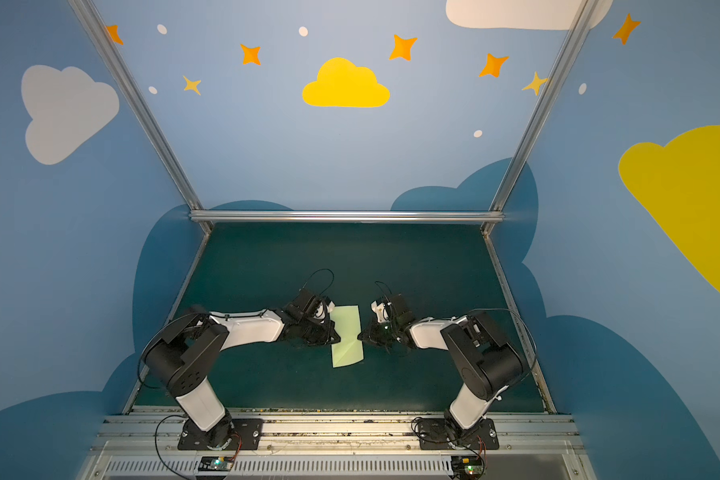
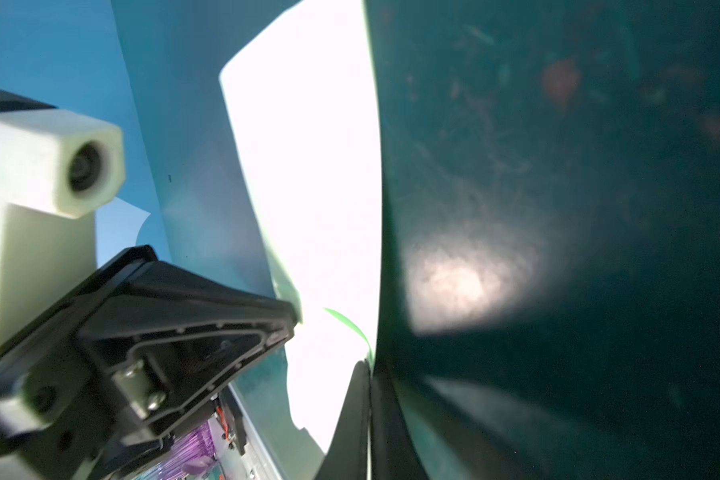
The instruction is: Fold a paper plane with a square sheet of paper (fold left side to right side)
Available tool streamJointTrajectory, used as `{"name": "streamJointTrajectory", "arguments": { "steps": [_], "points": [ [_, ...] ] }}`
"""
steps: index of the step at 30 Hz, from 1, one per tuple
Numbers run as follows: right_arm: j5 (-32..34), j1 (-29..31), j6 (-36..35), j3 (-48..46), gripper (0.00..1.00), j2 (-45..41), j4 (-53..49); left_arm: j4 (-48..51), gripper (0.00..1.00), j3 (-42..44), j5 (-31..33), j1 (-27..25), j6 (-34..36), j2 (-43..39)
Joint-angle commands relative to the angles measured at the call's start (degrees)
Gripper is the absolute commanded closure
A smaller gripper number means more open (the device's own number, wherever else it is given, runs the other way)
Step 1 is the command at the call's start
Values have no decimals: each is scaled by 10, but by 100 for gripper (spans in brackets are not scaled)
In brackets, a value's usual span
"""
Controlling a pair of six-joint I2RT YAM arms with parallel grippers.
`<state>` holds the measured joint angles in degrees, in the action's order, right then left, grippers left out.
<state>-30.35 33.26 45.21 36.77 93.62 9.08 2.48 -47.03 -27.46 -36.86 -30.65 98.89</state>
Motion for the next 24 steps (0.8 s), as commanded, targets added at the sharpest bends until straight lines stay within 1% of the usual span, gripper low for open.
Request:
{"name": "streamJointTrajectory", "arguments": {
  "steps": [1, 3, 6, 8, 10, 12, 15, 17, 20, 22, 24],
  "points": [
    [18, -3, -31, 45, 100, -73, -106, 34, 88, -16, 12, 4, -4, -46],
    [42, -3, -48, 66, 100, -119, -174, 30, 84, -16, 14, 14, -18, -83],
    [111, -6, -76, 108, 100, -180, -298, 29, 76, -7, 17, 34, -38, -142],
    [168, -10, -97, 139, 100, -211, -383, 41, 74, 2, 23, 49, -47, -183],
    [231, -12, -112, 162, 100, -234, -446, 55, 71, 12, 27, 61, -55, -221],
    [313, -13, -140, 188, 100, -252, -511, 76, 69, 21, 38, 72, -68, -257],
    [424, -11, -174, 229, 100, -255, -600, 96, 68, 33, 51, 84, -78, -304],
    [506, -8, -184, 255, 100, -244, -662, 108, 67, 40, 47, 94, -76, -333],
    [635, 19, -168, 273, 100, -223, -730, 130, 66, 44, 43, 108, -68, -363],
    [684, 42, -140, 282, 100, -202, -767, 139, 66, 47, 36, 117, -64, -377],
    [685, 60, -100, 279, 100, -181, -777, 146, 66, 51, 30, 125, -60, -390]
  ]
}}
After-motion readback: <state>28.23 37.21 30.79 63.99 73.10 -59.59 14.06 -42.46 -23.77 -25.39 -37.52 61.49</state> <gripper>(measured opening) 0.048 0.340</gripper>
